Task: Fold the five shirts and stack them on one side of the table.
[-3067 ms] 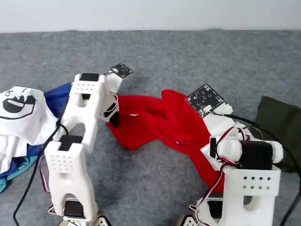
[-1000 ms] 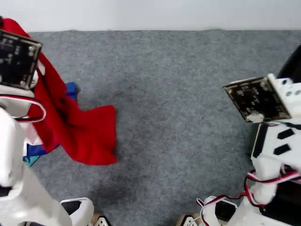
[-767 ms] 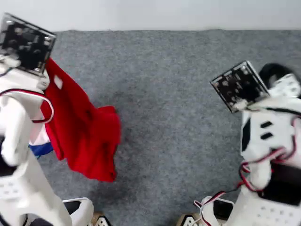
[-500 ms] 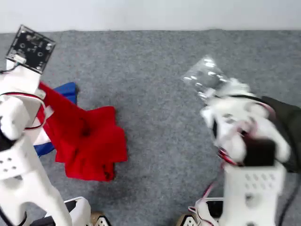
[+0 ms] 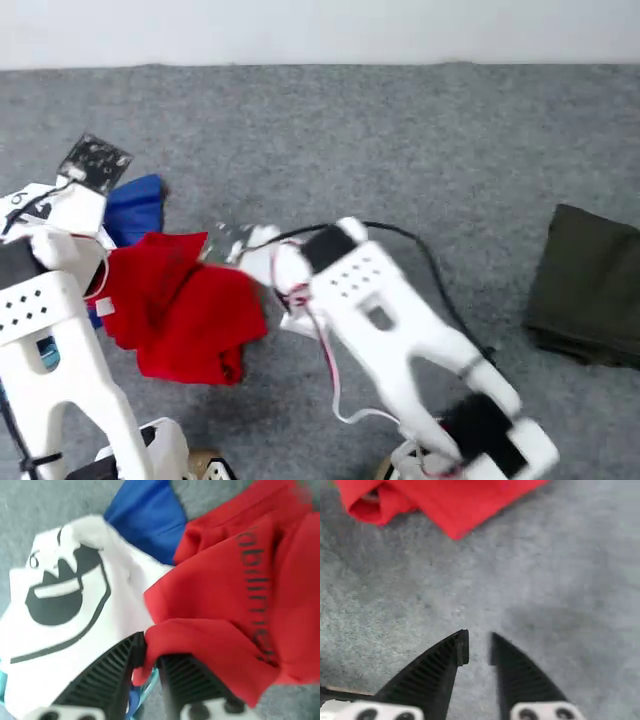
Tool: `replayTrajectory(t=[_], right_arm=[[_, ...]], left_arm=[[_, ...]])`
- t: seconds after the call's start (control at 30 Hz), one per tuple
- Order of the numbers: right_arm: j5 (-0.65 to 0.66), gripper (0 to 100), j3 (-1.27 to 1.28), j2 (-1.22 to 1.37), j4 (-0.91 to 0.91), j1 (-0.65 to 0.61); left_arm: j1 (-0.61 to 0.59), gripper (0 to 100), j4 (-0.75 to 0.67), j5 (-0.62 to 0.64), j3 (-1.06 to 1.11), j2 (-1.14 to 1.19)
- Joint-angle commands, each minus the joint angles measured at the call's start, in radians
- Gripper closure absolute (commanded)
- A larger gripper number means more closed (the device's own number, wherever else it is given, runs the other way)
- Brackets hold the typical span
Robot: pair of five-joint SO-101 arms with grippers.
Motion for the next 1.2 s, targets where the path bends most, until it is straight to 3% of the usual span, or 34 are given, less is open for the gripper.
replayTrajectory(t=[0.0, 0.13, 0.5, 0.77, 1.17], right_arm=[[-0.008, 76.9, -0.123, 0.12, -0.005, -0.024], [-0.006, 72.5, -0.285, 0.263, -0.002, -0.028], [-0.006, 71.7, -0.624, 0.598, 0.111, -0.168], [-0.006, 71.7, -0.677, 0.65, 0.102, -0.231], [-0.006, 71.7, -0.75, 0.806, 0.093, -0.226]], left_arm=[[-0.094, 99, -0.089, -0.008, 0.042, -0.009], [-0.155, 99, -0.114, -0.008, 0.07, -0.009], [-0.161, 99, -0.112, -0.008, 0.071, -0.008], [-0.161, 99, -0.112, -0.008, 0.071, -0.008], [-0.161, 99, -0.112, -0.008, 0.071, -0.008]])
